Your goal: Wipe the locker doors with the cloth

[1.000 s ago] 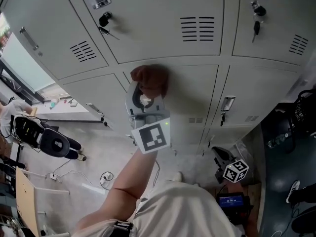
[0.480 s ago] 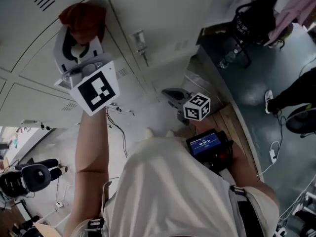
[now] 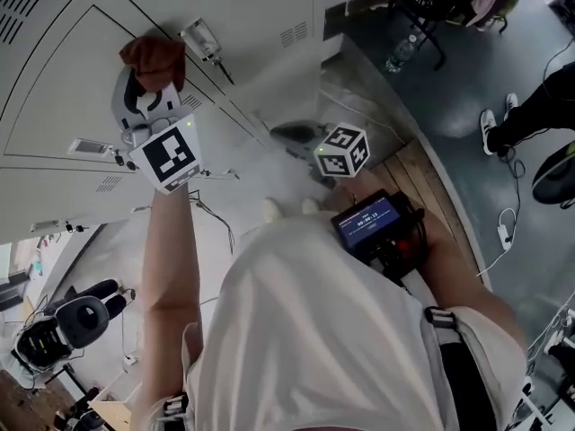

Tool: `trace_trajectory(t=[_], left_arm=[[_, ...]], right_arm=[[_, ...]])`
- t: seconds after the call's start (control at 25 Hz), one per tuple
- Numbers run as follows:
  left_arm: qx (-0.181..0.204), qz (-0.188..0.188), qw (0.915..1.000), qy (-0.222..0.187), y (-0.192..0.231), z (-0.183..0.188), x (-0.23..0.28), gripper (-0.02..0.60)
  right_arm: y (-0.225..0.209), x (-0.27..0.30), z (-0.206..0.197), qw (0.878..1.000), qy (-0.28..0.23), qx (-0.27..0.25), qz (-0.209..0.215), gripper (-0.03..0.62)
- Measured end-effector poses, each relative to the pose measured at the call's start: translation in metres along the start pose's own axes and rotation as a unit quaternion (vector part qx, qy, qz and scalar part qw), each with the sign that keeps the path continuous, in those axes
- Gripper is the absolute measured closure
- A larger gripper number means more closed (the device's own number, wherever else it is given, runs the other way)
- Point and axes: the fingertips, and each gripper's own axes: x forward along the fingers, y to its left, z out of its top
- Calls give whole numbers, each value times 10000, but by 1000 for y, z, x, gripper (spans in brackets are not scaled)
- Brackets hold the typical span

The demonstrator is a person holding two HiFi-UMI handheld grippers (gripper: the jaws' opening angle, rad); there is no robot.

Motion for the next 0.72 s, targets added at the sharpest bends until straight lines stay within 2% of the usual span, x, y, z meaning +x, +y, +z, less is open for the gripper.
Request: trace_trajectory(t=[0.08,0.24,0.32,0.36,0.44,0.52,0.6,0.72], left_arm=[[-2,167,9999,17,13,3,-4,508],[-28,843,9960,-299,63,38,-18,508],[-282,849,9951,-430,70,45,-31,508],[-504,719,9954,-391,67,41,-39,508],[-1144,309,9929,25,50,15,-61,508],[-1772,61,9830,479,33,-14,-89,508],[-2054,-5,9754,802,19,-42,-119,508],[-2188,-168,9669,1299,-1,-85,-169,508]], right_arm=[[2,2,1,9999,27,-17,106,576],[5,1,-6,9994,90,-38,319,576],[7,-2,-16,9993,109,12,346,576],[10,-3,-20,9993,107,42,351,576],[21,-1,-24,9990,71,45,447,576],[30,10,-16,9976,33,-93,685,576],[33,25,-5,9954,15,-300,911,576],[41,36,3,9938,-16,-454,1013,576]])
